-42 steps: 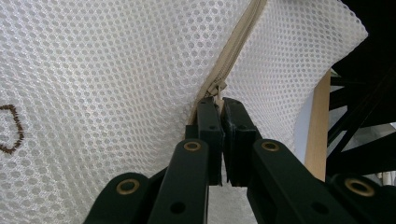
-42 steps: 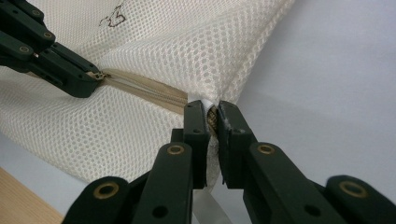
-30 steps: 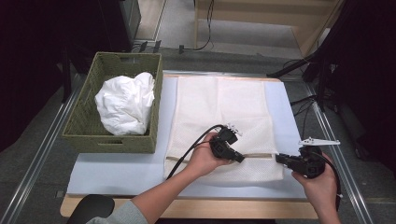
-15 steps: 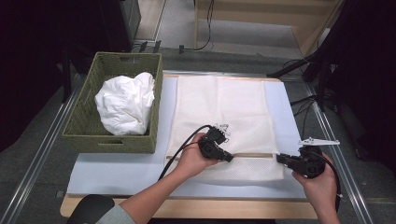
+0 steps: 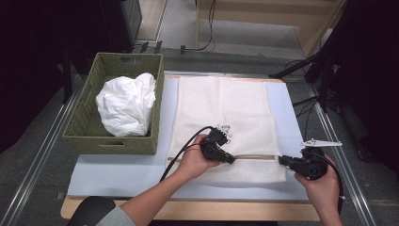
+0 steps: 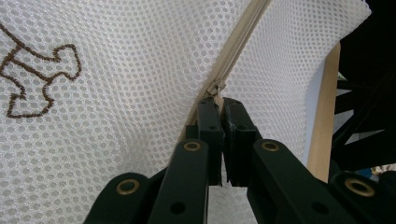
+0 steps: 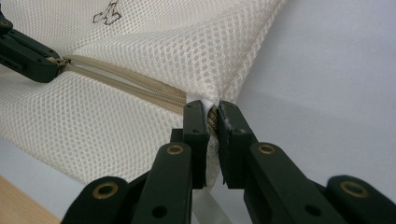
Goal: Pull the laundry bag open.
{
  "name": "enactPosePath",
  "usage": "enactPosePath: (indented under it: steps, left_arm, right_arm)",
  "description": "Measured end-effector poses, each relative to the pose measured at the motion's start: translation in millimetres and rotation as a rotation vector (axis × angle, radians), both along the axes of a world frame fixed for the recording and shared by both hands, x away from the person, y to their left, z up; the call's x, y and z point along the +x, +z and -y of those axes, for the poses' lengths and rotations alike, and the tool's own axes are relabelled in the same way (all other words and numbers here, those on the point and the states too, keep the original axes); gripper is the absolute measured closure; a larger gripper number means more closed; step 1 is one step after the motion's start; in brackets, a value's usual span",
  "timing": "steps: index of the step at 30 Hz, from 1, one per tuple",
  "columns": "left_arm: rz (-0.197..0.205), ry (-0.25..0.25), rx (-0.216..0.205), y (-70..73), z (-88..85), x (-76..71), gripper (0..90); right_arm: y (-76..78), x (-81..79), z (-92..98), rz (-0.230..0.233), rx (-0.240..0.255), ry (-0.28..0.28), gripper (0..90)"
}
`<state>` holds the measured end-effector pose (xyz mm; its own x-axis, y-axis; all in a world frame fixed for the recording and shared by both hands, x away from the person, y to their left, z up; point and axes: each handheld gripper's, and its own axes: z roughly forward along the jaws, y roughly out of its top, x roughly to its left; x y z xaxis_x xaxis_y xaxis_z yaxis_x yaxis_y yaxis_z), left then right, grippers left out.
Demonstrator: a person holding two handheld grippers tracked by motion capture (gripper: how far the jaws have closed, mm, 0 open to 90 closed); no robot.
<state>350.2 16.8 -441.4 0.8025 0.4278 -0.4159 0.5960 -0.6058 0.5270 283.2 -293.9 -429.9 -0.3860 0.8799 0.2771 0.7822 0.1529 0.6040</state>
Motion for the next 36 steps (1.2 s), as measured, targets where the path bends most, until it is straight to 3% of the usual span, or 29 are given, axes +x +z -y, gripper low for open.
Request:
enactPosePath:
  steps: [7,14,15,16,22,25,36]
  left_arm:
    - [-0.001,0.001,-0.02,3.7,-1.8,-0.7,88.0]
    - [-0.006,-0.015,0.002,3.3,-4.1,0.0,88.1]
    - [-0.006,-0.011,0.014,1.7,-6.1,0.3,88.2]
    - [-0.006,-0.011,0.014,1.7,-6.1,0.3,88.2]
    - [-0.026,0.015,0.026,-0.6,-30.1,2.6,88.1]
    - [-0.027,0.033,0.007,2.7,-38.7,-0.2,88.0]
    - [-0.01,0.032,-0.011,6.2,-39.2,-1.1,87.9]
  right_arm:
    - [1.0,-0.2,0.2,-0.006,0.007,-0.006,84.1]
    - [1.5,-0.3,-0.8,-0.008,0.006,0.002,84.2]
    - [2.1,-0.4,-1.5,-0.004,-0.036,-0.001,84.4]
    - [2.1,-0.4,-1.5,-0.004,-0.036,-0.001,84.4]
    - [1.5,-0.5,2.9,-0.006,-0.024,-0.012,84.3]
    - [1.2,0.1,1.6,-0.004,-0.022,-0.004,84.3]
    - [0.6,0.0,2.8,-0.005,-0.015,-0.002,84.2]
